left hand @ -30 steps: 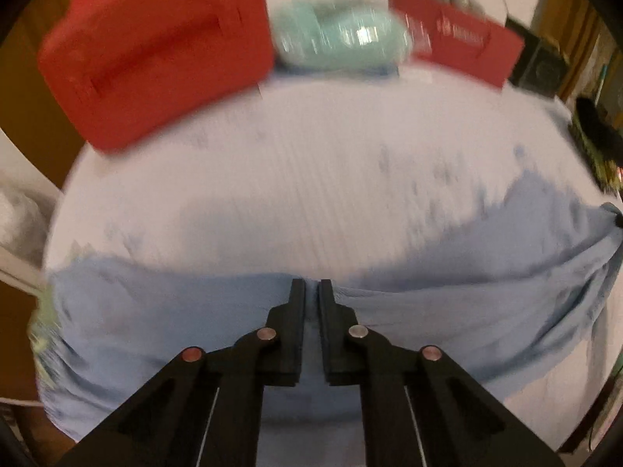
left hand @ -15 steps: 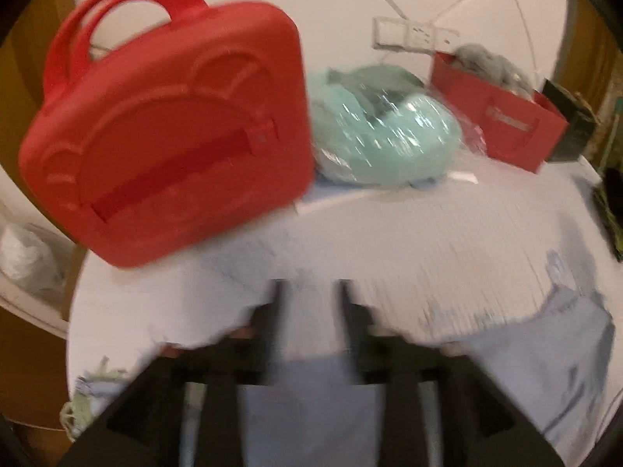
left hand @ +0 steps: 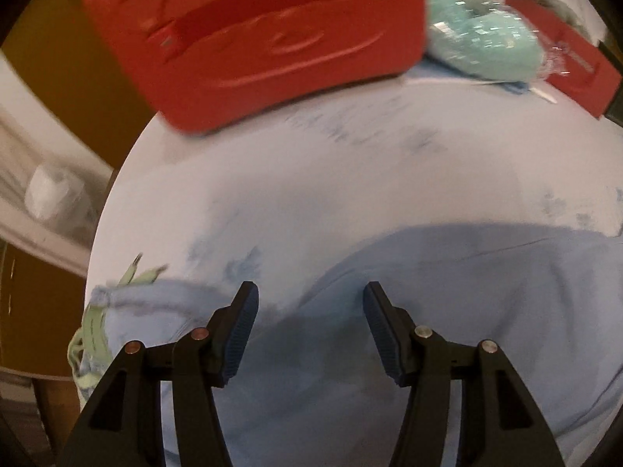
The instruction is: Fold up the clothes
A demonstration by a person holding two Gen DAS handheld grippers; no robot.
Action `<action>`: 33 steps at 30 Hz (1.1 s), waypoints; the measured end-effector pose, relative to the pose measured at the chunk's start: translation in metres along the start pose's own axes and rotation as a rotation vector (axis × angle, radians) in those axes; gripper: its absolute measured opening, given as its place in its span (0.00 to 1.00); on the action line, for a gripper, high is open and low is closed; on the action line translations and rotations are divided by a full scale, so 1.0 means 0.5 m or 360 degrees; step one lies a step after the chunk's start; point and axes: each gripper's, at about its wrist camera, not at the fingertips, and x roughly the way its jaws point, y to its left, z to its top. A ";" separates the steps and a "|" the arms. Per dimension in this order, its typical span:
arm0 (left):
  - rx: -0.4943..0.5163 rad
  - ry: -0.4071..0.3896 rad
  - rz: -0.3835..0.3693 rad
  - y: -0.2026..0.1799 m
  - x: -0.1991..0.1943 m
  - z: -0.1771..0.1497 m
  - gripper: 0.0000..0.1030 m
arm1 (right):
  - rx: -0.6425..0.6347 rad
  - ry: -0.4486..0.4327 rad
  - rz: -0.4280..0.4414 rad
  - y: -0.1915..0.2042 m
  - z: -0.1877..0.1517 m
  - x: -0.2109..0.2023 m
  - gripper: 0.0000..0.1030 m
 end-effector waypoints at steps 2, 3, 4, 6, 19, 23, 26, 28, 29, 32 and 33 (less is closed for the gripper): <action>-0.0050 0.0023 0.0005 0.023 0.010 -0.013 0.56 | -0.0067 0.0009 -0.0062 0.009 0.000 0.013 0.63; -0.0078 0.0037 0.0009 0.037 0.016 -0.022 0.56 | -0.0089 0.0007 -0.0092 0.013 0.001 0.022 0.63; -0.0095 0.0050 0.0013 0.046 0.022 -0.027 0.57 | -0.0098 0.0004 -0.0100 0.014 0.001 0.028 0.63; -0.0131 0.0073 -0.0001 0.061 0.036 -0.039 0.58 | -0.0095 0.0014 -0.0081 0.013 0.003 0.042 0.63; -0.0296 -0.0015 -0.0104 0.085 0.052 -0.068 0.84 | -0.0183 0.0008 -0.0128 0.031 -0.009 0.077 0.75; -0.0264 -0.0036 -0.0054 0.058 0.042 -0.066 0.55 | -0.0127 0.0047 -0.0152 0.022 -0.004 0.078 0.81; -0.0070 -0.0056 0.0064 -0.008 0.023 -0.057 0.15 | -0.0266 0.0028 -0.0163 0.052 -0.007 0.060 0.25; 0.0089 -0.0083 0.0233 -0.058 0.022 -0.050 0.10 | -0.0399 0.0011 -0.0258 0.079 -0.013 0.057 0.17; 0.0082 -0.0104 0.0259 -0.060 0.016 -0.043 0.08 | -0.0444 -0.0002 -0.0286 0.088 -0.015 0.056 0.16; -0.0111 -0.0243 0.0184 -0.031 -0.041 -0.006 0.08 | -0.0419 -0.0187 -0.0294 0.089 0.009 0.004 0.11; -0.0159 -0.0275 0.0157 -0.017 -0.056 0.011 0.08 | -0.0406 -0.0280 -0.0272 0.088 0.025 -0.031 0.11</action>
